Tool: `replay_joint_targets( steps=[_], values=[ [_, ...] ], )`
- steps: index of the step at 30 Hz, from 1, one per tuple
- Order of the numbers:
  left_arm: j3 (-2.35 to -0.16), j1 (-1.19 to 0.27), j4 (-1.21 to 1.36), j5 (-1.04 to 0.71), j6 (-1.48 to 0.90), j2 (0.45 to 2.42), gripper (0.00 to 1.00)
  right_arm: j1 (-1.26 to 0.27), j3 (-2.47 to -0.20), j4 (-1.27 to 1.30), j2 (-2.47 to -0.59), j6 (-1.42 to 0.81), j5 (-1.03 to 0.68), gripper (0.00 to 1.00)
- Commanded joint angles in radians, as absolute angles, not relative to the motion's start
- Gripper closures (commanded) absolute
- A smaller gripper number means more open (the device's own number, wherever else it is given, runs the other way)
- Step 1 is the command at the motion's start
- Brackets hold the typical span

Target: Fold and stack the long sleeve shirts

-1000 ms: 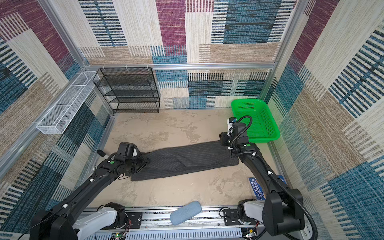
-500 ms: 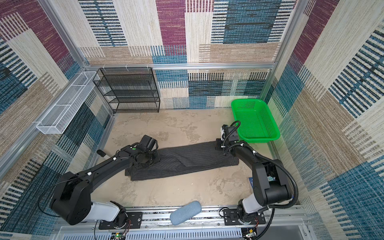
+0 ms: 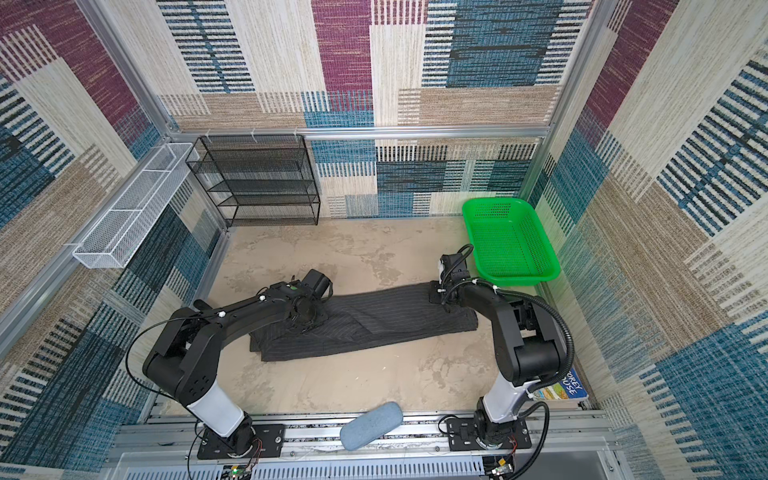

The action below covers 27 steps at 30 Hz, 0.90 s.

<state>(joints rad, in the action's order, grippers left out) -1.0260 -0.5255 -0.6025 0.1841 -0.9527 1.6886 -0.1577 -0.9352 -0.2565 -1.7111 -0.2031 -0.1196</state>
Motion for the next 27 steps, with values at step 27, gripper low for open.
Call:
replay_joint_targets(
  steps=[27],
  values=[
    [-0.794, -0.486, -0.624, 0.203, -0.979, 1.284, 0.82, -0.085, -0.996, -0.269, -1.823, -0.215, -0.063, 0.84]
  ],
)
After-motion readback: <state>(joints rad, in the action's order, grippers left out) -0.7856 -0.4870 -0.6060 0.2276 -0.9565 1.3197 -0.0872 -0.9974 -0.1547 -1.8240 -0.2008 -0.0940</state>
